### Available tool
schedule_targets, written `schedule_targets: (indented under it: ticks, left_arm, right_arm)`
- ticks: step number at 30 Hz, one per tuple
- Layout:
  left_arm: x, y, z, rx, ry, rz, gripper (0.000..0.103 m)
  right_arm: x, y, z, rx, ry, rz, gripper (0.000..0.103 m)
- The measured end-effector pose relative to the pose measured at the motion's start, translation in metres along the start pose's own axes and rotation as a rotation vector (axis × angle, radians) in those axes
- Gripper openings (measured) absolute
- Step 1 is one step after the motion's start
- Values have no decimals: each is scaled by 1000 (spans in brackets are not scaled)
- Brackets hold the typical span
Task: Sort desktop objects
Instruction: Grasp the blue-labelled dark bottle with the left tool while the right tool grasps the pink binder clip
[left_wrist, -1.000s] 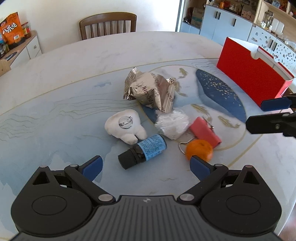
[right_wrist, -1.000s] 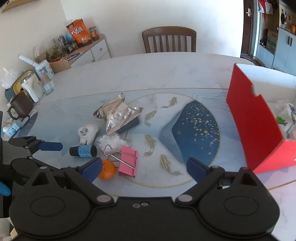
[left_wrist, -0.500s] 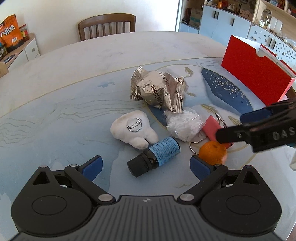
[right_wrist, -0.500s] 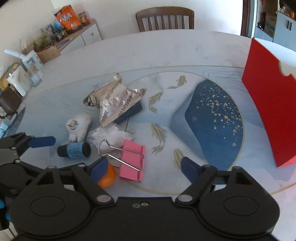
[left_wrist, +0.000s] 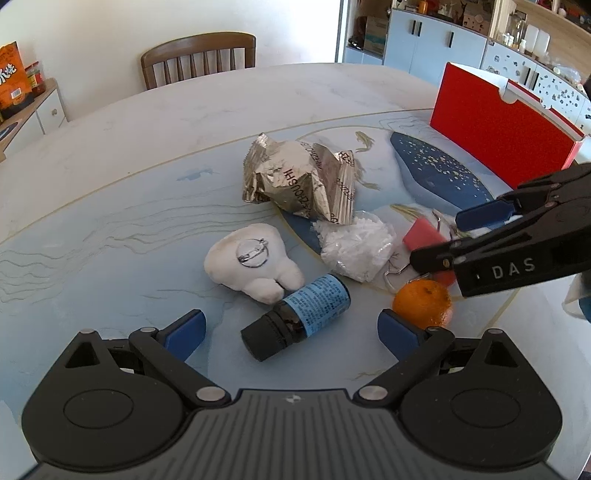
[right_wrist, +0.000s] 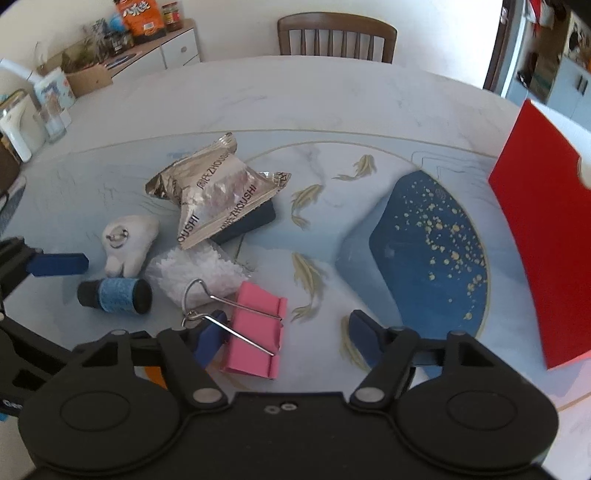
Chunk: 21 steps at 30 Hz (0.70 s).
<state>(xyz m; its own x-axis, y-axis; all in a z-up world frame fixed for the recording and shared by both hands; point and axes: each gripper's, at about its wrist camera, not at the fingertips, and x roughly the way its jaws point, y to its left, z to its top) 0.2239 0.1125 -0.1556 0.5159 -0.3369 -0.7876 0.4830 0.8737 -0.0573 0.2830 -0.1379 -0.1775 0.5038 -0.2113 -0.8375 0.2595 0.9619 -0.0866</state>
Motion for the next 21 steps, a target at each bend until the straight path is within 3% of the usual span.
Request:
schedule_targets:
  ticks: [7, 17, 21]
  left_arm:
    - [3, -2, 6, -94, 5, 28, 99]
    - [6, -11, 12, -264, 42, 166, 98]
    - [4, -14, 14, -292, 31, 191, 84]
  right_arm:
    - [0, -10, 2, -18, -6, -17, 62]
    - [0, -12, 2, -31, -18, -10, 61]
    - [-2, -14, 3, -37, -25, -6, 53]
